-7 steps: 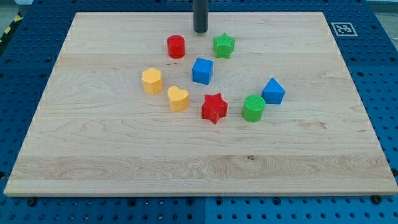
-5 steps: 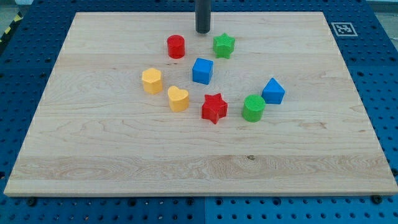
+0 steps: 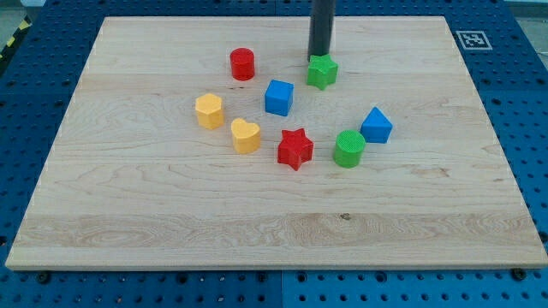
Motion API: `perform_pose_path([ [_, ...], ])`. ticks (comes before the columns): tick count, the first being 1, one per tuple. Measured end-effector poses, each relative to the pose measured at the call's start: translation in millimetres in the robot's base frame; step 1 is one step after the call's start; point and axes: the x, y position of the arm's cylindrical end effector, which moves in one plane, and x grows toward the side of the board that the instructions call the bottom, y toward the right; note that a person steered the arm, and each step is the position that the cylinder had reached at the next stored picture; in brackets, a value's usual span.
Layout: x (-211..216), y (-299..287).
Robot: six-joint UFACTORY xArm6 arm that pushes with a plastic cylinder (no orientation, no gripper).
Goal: Place the green star diagonally towards the top right of the blue cube
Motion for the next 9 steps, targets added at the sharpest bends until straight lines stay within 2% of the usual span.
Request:
perform_pose_path([
  [1, 0.0, 12.4],
  [4, 0.0, -26.1],
  [9, 18.0, -14.6],
])
